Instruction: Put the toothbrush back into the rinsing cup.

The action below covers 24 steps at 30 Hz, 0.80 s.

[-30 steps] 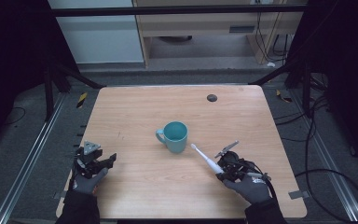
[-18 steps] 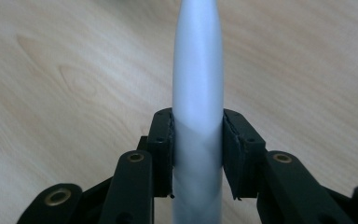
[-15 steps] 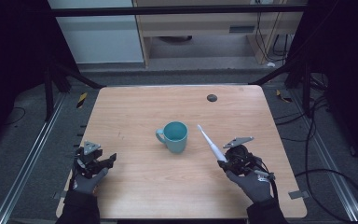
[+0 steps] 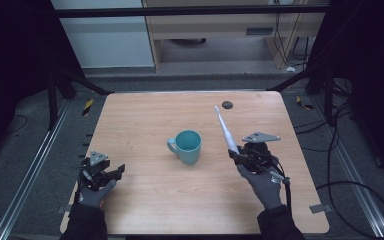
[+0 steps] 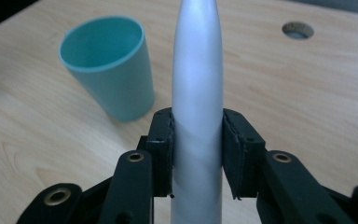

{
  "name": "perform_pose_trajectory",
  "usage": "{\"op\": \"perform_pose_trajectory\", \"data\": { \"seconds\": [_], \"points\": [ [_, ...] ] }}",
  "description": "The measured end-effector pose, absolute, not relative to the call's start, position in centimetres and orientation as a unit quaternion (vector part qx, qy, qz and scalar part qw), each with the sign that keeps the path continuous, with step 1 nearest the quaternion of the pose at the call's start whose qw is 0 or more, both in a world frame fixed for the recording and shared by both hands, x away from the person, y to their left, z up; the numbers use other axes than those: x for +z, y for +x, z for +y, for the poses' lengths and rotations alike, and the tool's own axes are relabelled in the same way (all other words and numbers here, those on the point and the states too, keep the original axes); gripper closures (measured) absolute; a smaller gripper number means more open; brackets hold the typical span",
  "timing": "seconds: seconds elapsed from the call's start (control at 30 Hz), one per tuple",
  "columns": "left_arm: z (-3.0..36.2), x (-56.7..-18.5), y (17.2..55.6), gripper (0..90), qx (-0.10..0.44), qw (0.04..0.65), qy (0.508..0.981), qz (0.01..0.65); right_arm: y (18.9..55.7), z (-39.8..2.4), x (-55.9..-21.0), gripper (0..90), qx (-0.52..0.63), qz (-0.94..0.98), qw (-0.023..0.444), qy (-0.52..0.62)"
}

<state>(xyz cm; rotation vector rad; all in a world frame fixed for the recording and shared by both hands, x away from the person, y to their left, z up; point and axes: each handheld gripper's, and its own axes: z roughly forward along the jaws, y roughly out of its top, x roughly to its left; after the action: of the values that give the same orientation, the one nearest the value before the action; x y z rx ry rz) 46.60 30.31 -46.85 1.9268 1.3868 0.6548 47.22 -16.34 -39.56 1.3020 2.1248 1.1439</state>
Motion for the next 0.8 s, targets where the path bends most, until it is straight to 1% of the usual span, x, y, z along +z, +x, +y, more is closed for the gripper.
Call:
{"op": "perform_pose_trajectory", "data": {
  "seconds": [0.2, 0.47, 0.8],
  "points": [
    [30.3, -46.8, 46.6, 37.3, 0.252, 0.333, 0.737, 0.531, 48.4, -15.3, -38.6, 66.3, 0.439, 0.739, 0.215, 0.464],
    [30.4, -46.8, 46.6, 37.3, 0.252, 0.335, 0.736, 0.531, 49.4, -14.2, -37.6, 66.3, 0.483, 0.71, 0.219, 0.463],
    [30.5, -46.8, 46.6, 37.3, 0.253, 0.336, 0.735, 0.532, 50.7, -12.7, -37.5, 66.3, 0.508, 0.692, 0.223, 0.462]
  ]
}}
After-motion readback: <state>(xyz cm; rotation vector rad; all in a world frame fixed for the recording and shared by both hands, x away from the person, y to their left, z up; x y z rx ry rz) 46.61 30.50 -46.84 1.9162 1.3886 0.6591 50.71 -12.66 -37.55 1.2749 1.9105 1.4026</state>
